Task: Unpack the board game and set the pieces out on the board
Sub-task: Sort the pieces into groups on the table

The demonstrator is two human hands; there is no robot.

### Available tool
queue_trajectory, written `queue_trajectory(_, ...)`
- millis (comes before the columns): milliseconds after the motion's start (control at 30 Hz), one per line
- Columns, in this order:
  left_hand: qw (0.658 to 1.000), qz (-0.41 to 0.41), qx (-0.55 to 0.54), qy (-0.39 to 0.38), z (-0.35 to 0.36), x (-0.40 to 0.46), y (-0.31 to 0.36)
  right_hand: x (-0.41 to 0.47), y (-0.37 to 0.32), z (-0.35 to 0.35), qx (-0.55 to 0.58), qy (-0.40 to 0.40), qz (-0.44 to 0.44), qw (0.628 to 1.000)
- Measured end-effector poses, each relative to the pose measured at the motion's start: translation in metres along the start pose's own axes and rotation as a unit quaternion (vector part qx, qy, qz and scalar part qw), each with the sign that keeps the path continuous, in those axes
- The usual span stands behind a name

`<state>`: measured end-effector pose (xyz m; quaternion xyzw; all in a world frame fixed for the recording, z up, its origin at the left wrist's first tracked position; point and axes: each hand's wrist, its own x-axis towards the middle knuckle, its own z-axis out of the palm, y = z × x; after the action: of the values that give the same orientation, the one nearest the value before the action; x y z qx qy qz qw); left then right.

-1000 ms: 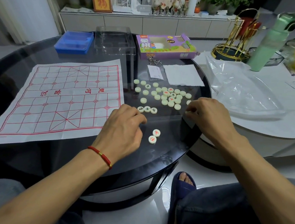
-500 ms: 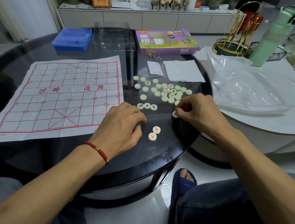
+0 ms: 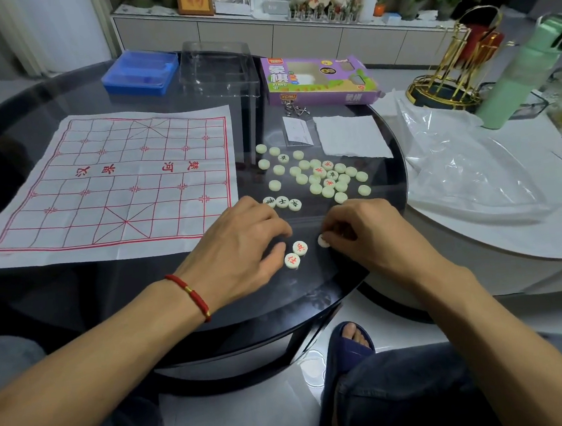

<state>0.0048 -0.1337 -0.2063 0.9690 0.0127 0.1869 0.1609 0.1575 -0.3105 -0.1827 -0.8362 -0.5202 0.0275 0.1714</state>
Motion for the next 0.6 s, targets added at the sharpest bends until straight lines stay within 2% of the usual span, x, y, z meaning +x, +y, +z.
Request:
queue_trajectory(167,1.0,-0.003,0.001,-0.007,0.003,-0.001,0.005,-0.003,-0.014,0.0,0.039,-0.033,-0.025,0.998)
queue_trajectory(233,1.0,-0.006,-0.001,-0.001,0.004,-0.002,0.007,0.002,-0.007,0.0,0.017,0.008,-0.014,1.0)
queue_trajectory(333,1.0,-0.007,-0.007,0.002,0.007,-0.002,0.007,0.011,0.015,0.0,-0.043,0.099,0.077,0.991)
queue_trajectory(433,1.0,-0.006,-0.01,0.002,0.009,-0.003,0.008,0.014,0.024,0.007,-0.076,0.085,0.125,0.986)
queue_trajectory(600,1.0,-0.012,-0.014,0.0,0.008,-0.003,0.009,0.013,0.019,0.01,-0.036,0.098,0.108,0.989)
